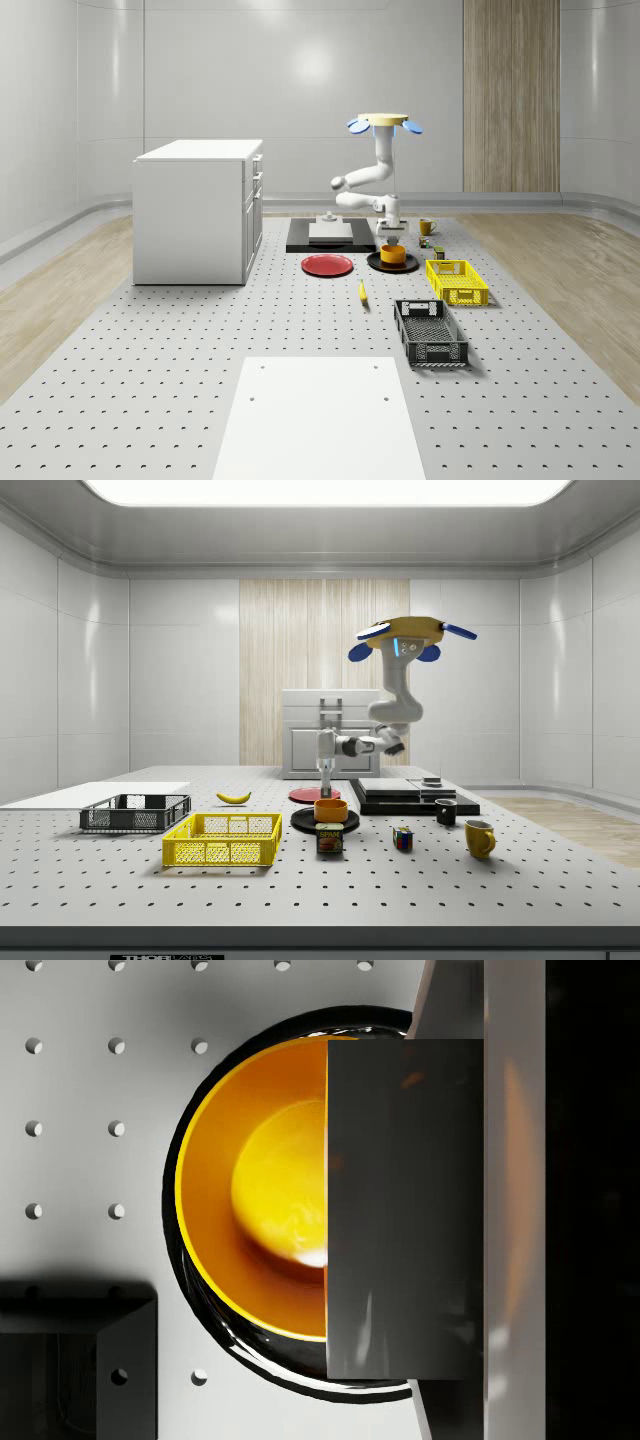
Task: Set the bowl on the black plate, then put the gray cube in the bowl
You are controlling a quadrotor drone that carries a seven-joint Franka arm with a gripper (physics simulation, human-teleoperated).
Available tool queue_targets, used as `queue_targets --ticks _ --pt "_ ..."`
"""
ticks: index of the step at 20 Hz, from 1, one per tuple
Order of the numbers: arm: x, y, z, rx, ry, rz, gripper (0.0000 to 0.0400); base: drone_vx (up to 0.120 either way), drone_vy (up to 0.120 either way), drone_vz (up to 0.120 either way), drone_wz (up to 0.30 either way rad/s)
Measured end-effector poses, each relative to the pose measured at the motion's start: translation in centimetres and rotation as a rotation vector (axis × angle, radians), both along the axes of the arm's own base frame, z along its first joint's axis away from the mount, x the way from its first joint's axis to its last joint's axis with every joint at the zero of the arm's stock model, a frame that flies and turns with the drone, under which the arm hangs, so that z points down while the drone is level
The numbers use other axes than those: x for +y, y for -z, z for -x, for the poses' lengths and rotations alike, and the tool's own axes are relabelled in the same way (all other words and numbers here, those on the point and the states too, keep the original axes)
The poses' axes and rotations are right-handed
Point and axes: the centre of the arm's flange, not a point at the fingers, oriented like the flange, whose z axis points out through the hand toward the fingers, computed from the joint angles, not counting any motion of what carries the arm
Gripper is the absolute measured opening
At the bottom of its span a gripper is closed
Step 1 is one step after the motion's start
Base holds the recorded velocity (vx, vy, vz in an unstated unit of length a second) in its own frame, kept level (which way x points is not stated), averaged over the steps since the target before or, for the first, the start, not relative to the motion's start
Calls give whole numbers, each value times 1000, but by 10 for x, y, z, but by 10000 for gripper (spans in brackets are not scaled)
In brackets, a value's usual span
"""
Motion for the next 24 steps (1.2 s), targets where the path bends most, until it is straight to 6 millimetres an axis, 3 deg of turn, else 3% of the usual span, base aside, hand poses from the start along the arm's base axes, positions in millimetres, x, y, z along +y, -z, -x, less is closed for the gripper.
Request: queue_targets --ticks 3,9,18,24 --pt "0 0 0 0 0 0 250 -93 0 -40 0" --pt "0 -13 0 0 0 0 250 0 0 0 0" --pt "-17 -33 0 0 0 0 250 0 0 0 0" --pt "-14 -49 0 0 0 0 250 0 0 0 0"
